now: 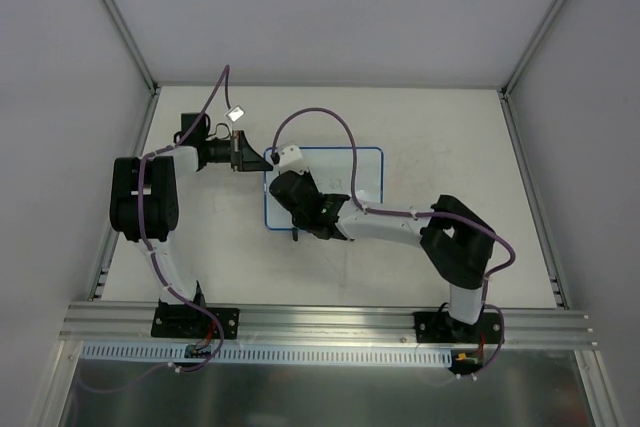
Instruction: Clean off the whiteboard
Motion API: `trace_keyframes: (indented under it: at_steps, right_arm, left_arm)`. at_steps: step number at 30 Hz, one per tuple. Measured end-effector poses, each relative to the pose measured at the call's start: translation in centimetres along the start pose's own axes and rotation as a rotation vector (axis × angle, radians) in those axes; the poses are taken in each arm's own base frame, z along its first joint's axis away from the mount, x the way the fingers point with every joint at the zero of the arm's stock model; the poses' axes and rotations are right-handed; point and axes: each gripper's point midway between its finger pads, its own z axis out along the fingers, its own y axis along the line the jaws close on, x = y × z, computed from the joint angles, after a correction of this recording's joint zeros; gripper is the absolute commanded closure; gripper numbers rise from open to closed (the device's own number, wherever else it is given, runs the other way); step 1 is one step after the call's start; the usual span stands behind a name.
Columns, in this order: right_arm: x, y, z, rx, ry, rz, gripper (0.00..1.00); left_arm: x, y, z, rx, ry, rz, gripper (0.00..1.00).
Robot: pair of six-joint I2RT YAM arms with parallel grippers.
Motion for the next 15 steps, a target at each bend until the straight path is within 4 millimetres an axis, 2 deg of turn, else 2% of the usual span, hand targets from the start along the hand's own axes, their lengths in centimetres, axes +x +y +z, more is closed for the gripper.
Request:
trace_keyframes:
  at_steps: [3,10,15]
  right_arm:
    - [0.6,-1.2,-0.3,0.013,0.0,0.039,1.0]
    - [1.5,-6.1,-0.7,0.092,0.004,0.146,1.0]
    - [2.6,-8.8,-1.2,0.155,0.006,0.182,1.0]
  left_arm:
    - [0.0,0.0,0.0,0.002,0.001,0.0,1.0]
    - [0.1,0.0,0.0,0.008,0.002,-0.006,1.0]
    - [0.1,0.0,0.0,0.012,0.003,-0.006,1.0]
